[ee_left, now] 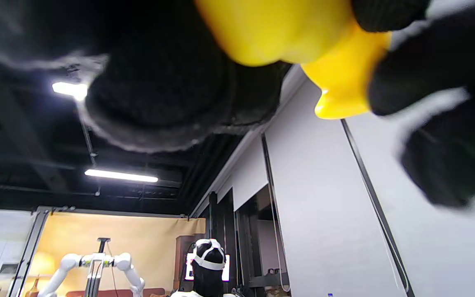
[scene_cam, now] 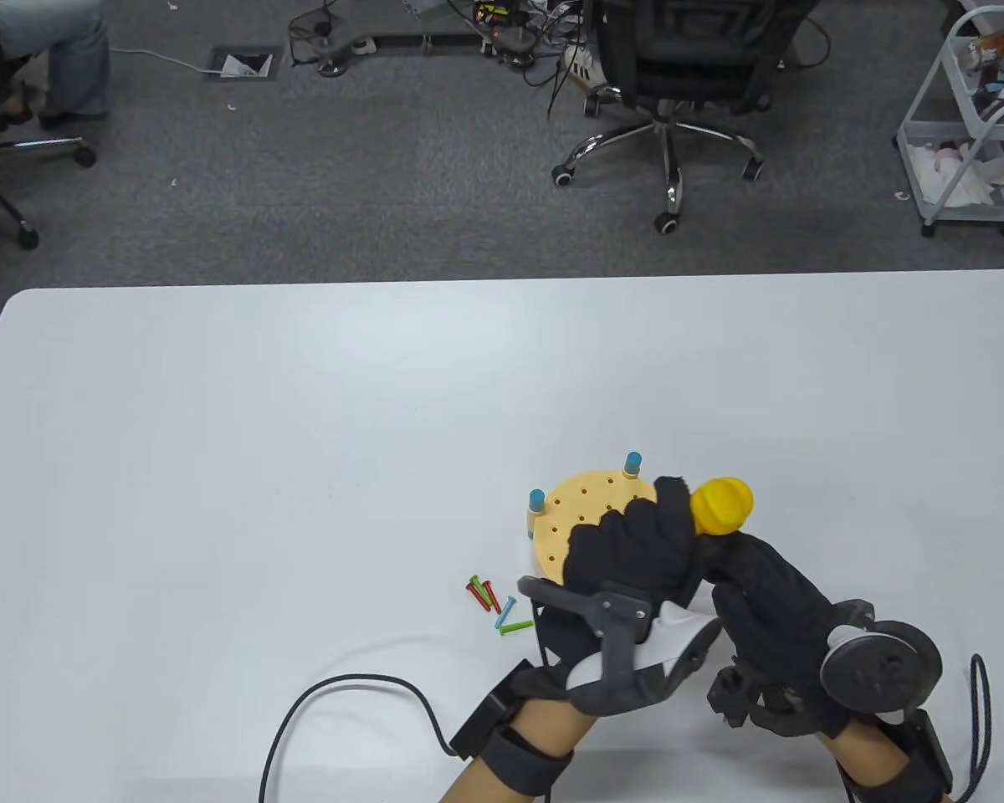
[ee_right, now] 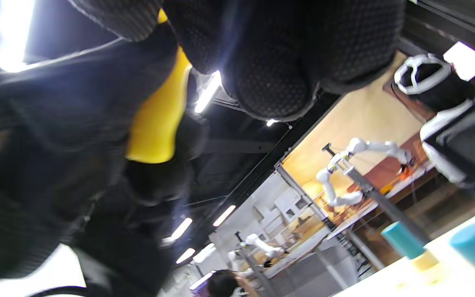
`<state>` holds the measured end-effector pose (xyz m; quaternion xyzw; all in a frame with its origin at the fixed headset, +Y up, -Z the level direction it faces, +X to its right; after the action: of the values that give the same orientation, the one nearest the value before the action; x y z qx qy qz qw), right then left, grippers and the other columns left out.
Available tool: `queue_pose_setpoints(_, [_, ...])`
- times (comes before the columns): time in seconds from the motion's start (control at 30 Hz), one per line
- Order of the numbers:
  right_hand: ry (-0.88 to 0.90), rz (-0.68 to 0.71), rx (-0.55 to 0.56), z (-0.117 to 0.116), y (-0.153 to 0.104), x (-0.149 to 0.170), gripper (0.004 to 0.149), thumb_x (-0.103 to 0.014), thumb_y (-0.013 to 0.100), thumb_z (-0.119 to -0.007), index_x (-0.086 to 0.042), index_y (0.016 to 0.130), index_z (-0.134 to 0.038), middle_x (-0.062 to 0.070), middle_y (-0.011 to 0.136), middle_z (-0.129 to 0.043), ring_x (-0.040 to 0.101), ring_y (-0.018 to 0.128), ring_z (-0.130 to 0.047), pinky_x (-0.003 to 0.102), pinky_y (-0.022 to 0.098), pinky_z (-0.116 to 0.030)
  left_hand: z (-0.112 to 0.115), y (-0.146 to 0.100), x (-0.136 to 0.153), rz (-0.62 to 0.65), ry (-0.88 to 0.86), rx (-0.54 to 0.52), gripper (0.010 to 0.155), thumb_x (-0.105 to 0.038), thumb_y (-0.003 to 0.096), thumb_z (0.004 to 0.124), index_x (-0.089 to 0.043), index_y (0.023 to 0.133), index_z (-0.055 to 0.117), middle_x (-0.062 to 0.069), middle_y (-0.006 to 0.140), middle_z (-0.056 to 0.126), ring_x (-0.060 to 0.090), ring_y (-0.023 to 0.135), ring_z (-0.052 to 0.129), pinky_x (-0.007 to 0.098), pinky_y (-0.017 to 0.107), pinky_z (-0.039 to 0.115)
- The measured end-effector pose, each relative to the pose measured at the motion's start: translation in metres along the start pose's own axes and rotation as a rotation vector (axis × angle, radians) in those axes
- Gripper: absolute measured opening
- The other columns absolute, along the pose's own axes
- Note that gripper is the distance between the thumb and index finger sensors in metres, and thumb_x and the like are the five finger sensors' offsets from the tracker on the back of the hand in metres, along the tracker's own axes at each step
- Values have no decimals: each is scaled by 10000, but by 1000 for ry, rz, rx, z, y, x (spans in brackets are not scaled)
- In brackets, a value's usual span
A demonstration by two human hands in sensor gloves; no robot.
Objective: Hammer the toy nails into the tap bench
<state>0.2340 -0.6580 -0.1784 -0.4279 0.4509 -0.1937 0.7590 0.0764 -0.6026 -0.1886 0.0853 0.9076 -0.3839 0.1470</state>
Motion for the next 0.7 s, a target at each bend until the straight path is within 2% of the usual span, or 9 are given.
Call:
queue_pose_setpoints(0.07, [100,-82,-3,6,3,13,642,-438,482,-535,-73,1008,-590,187,920,-754,266,687,-920,433,524,-786,11,4,-15,61,-20,51,627,-507,429,578,-195,970,620,125,719,952,293,482,1023,404,300,839])
queue_pose_setpoints(0.13, [192,-187,-20,10,6,30,687,-435,485,-533,-2,1019,-541,217,940,-724,292,720,-907,450,540,-778,22,6,-24,103,-68,169,624,-427,447,600,-257,1041,512,146,931,852,380,730,930,483,470,796])
queue_pose_setpoints(0.23, [378,-293,-23,12,11,58,736,-464,479,-562,-9,1049,-471,232,988,-656,364,794,-837,502,593,-721,37,5,-28,223,-138,352,653,-412,447,608,-211,1040,424,94,1071,771,387,838,880,533,562,761])
queue_pose_setpoints(0.3, [375,-319,-18,13,14,69,675,-441,479,-610,-68,1035,-521,197,974,-686,353,811,-829,510,605,-709,45,1,-27,263,-184,437,653,-415,447,608,-211,1028,391,87,1109,707,389,859,860,541,578,747])
queue_pose_setpoints(0.37, [308,-297,-28,10,16,75,656,-452,465,-635,-106,1017,-558,160,947,-726,317,787,-853,500,596,-719,50,-1,-20,260,-194,456,658,-438,443,606,-231,1036,410,73,1118,696,397,867,846,547,591,732])
queue_pose_setpoints(0.43, [256,-270,1,9,17,77,644,-472,460,-635,-117,996,-594,130,907,-770,285,742,-889,478,573,-742,50,-1,-9,242,-191,413,648,-479,432,604,-310,1043,468,63,1084,758,387,858,853,540,593,730])
queue_pose_setpoints(0.6, [220,-304,28,13,18,89,636,-480,455,-628,-110,971,-615,120,860,-792,275,691,-899,473,558,-746,56,-4,44,171,-92,397,658,-526,414,618,-313,1033,552,67,1032,810,356,841,868,531,599,728])
queue_pose_setpoints(0.67, [210,-329,34,14,17,98,636,-483,455,-625,-101,963,-626,120,840,-805,270,668,-908,467,545,-753,68,-8,76,90,-28,450,647,-533,410,632,-304,1015,600,80,976,854,335,808,889,518,582,739])
queue_pose_setpoints(0.7, [207,-343,41,14,17,102,636,-486,454,-623,-101,960,-630,119,834,-809,267,658,-911,464,541,-756,75,-11,91,50,-10,508,631,-532,406,644,-298,993,651,85,929,898,332,766,917,511,557,756])
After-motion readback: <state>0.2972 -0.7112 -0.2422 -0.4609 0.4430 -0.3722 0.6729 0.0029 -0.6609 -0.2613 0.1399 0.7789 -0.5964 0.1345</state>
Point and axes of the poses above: the tracker on the back of each hand, its own x axis roughly to the little-finger side, its own y axis roughly from the wrist to the fingertips, z = x × y, the point moved 1 cm from there along y, roughly from the wrist to the fingertips
